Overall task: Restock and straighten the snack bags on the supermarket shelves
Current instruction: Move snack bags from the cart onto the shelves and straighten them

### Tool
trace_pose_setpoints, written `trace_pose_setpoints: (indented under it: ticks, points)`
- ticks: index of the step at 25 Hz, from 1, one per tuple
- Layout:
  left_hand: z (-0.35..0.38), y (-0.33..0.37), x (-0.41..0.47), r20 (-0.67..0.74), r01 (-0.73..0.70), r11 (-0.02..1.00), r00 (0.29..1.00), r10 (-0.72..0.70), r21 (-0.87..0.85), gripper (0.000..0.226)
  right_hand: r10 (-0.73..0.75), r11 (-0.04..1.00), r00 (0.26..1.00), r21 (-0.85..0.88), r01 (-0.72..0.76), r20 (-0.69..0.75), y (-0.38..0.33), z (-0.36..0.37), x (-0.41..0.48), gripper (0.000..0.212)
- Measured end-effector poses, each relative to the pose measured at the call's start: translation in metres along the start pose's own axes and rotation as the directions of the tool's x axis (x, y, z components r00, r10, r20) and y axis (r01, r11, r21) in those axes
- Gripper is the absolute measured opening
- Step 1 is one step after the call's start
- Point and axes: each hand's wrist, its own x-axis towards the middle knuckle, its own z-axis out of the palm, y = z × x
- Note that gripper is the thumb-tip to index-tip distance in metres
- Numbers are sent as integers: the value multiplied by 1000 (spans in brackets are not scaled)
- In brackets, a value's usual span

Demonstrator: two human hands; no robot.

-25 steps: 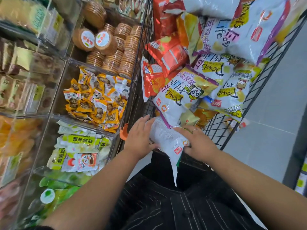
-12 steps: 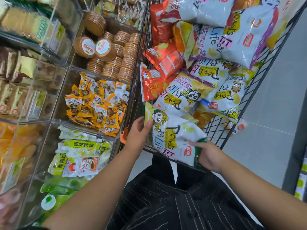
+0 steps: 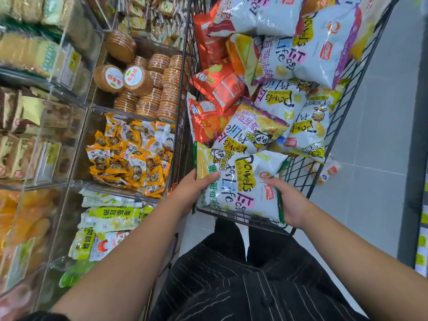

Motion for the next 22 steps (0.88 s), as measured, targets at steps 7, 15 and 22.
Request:
trace_pose_setpoints:
  ticks: [7,15,22]
  points:
    - [-8,-3,4,-148,-29,973,989,-5,-228,95,-225,974,954,-6,228,-197,1,4,1,25]
    - [-9,-2,0,-158,-54,697,984,-85,-715,46,-244,968,934,-115,221,-262,-18,30,20,61]
    - [-9,2,3,-187,-74,630,976,-115,-773,31,-263,965,930,-55,258,-257,-39,61,52,93]
